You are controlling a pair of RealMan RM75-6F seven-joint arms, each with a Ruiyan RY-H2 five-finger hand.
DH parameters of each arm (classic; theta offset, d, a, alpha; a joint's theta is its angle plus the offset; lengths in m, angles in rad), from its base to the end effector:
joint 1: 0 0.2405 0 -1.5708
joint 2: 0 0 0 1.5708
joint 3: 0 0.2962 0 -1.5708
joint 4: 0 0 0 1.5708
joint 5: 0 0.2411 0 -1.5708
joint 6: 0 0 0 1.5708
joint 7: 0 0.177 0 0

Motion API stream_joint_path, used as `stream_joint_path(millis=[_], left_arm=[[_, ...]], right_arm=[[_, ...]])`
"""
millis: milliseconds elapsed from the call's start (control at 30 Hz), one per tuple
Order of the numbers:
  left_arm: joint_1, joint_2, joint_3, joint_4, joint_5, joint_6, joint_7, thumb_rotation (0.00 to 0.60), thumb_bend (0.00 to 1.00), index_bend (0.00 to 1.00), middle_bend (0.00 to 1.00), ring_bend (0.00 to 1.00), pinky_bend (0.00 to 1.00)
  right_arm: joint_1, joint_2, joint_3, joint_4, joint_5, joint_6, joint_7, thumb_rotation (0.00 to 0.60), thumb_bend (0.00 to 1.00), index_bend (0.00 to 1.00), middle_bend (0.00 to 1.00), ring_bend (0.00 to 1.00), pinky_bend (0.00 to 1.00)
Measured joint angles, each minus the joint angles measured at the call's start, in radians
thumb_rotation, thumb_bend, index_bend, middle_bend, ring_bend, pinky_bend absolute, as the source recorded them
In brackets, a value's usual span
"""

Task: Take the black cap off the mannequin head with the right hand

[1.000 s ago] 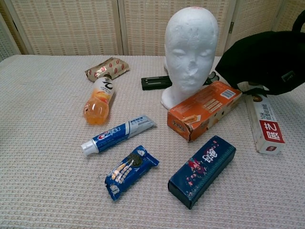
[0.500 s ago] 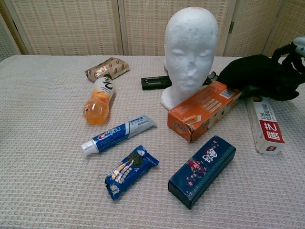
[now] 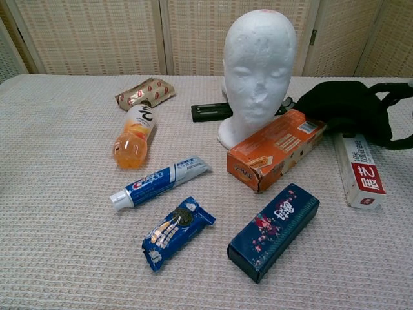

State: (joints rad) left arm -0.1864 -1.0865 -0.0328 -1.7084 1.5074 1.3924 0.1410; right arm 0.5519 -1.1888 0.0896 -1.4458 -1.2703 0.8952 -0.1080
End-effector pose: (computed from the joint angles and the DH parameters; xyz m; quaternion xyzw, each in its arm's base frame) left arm -0.3223 0.2466 0.1310 -0.6556 -0.3588 -0.3655 0.5549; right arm -0.3207 -0.3879 0.0755 0.7339 -0.3829 0.2640 0.4950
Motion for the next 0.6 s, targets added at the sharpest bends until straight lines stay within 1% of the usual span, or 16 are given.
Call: stream_joint_path(millis=[133,267,433,600], left_arm=[[0.001,-0.007,-0.003,0.011,0.001,0.007,-0.01,0.6,0.13,0.33,0.18,0.18,0.17],[0.0,-0.014,-0.005,0.021,0.003,0.011,-0.019,0.6,0.13,0.33,0.18,0.18,0.17],[0.0,-0.02,-0.008,0.026,0.002,0.015,-0.025,0.6,0.13,0.33,0.18,0.18,0.17],[0.003,-0.027,-0.011,0.028,-0.002,0.023,-0.03,0.6,0.13,0.33,0.18,0.18,0.17]], right_arm=[[-0.051,0.032,-0.007,-0.06,-0.001,0.109,-0.036,0.391,0.12,0.03,0.23,0.18,0.34],[-0.135,0.067,-0.021,-0.13,-0.011,0.258,-0.066,0.422,0.14,0.03,0.23,0.18,0.34],[-0.252,0.096,-0.05,-0.193,-0.044,0.426,-0.076,0.417,0.16,0.04,0.23,0.18,0.34],[-0.375,0.108,-0.094,-0.226,-0.112,0.577,-0.057,0.42,0.16,0.05,0.23,0.19,0.34]])
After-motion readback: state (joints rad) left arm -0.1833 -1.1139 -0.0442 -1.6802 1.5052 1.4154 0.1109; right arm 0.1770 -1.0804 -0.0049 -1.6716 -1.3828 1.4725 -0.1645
